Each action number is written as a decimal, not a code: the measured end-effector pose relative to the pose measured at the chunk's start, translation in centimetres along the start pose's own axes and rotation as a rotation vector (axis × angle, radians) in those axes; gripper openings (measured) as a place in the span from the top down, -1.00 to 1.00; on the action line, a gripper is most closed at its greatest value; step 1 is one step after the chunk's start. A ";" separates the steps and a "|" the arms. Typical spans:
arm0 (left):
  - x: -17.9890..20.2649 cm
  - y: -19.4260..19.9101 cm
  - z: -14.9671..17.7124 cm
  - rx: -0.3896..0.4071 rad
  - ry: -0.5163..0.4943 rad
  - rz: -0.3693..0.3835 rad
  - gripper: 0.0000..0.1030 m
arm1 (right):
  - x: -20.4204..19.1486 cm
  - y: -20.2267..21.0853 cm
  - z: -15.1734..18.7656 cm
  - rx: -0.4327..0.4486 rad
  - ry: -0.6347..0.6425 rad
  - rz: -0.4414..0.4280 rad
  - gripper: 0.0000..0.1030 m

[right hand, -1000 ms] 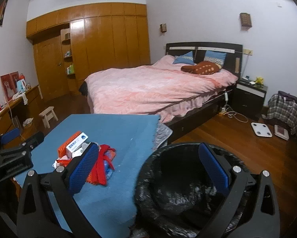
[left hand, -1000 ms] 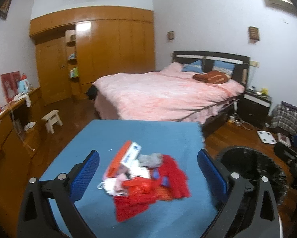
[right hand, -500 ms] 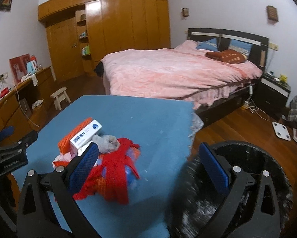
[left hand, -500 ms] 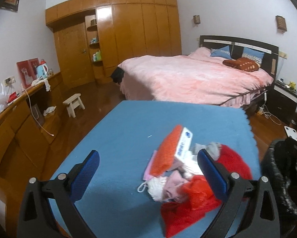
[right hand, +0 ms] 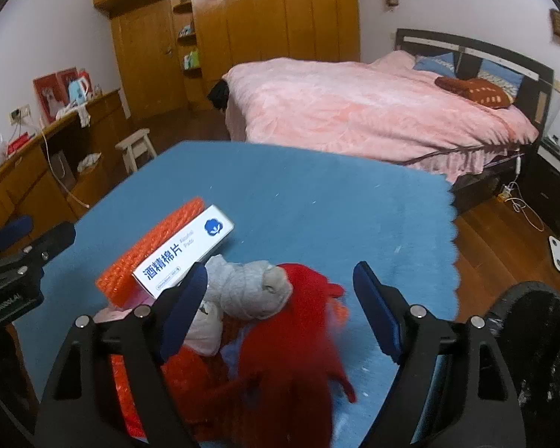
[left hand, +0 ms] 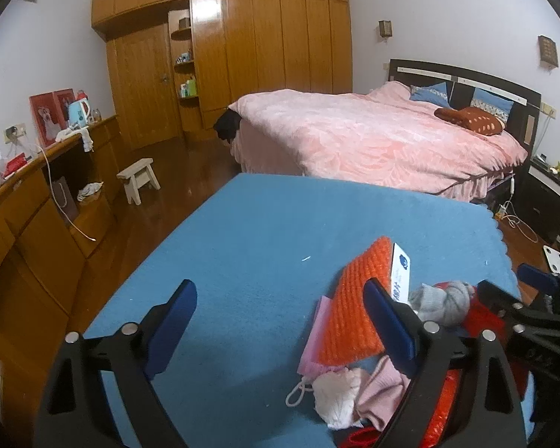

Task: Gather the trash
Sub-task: 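Grasp the orange foam mesh net with the left tool while the right tool grasps the grey sock, then carry the mesh net and grey sock over the black bin and open both tools, then return to the pile and grasp the red glove with the right tool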

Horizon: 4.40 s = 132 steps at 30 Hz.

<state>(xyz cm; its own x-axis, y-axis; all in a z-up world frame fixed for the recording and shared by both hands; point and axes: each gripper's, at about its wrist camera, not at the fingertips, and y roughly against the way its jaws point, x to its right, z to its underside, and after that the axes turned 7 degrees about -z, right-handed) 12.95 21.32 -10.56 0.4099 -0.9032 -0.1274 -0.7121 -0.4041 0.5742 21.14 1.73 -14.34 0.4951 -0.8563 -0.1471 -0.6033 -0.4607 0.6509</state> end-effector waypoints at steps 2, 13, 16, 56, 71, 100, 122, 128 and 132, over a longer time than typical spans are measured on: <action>0.0 -0.5 0.1 -0.009 -0.003 0.008 -0.72 | -0.2 -1.0 0.0 -0.016 0.004 -0.007 -0.42; 0.1 -1.7 0.2 -0.033 -0.007 0.047 -0.72 | -0.8 -4.1 0.9 -0.119 0.023 -0.096 0.17; 0.7 -2.0 0.1 -0.041 -0.012 0.070 -0.72 | -0.8 -3.6 0.8 -0.107 0.028 -0.108 0.20; 6.2 5.1 -3.8 0.050 -0.037 0.380 0.74 | 2.7 9.9 -2.3 0.175 -0.035 -0.125 0.20; 17.4 9.7 -2.5 0.051 -0.156 0.595 0.74 | 12.7 17.7 2.9 0.197 -0.159 0.125 0.20; 24.8 11.5 1.1 0.024 -0.244 0.679 -0.60 | 20.6 21.5 10.1 0.175 -0.312 0.395 -0.87; 7.8 5.6 1.0 0.059 -0.079 0.251 -0.65 | 7.8 10.0 3.3 0.145 -0.131 0.098 -0.88; 6.2 3.8 1.6 0.037 -0.072 0.227 -0.65 | 6.0 6.4 2.7 0.106 -0.100 0.073 -0.86; 5.5 2.8 1.9 0.024 -0.069 0.225 -0.64 | 5.1 4.2 2.8 0.071 -0.081 0.055 -0.64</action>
<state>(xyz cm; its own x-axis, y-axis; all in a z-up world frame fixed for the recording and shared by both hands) 12.09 14.97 -11.22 0.2001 -0.9783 -0.0536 -0.7950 -0.1941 0.5748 19.43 -5.22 -14.44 0.4097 -0.8955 -0.1736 -0.6724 -0.4251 0.6060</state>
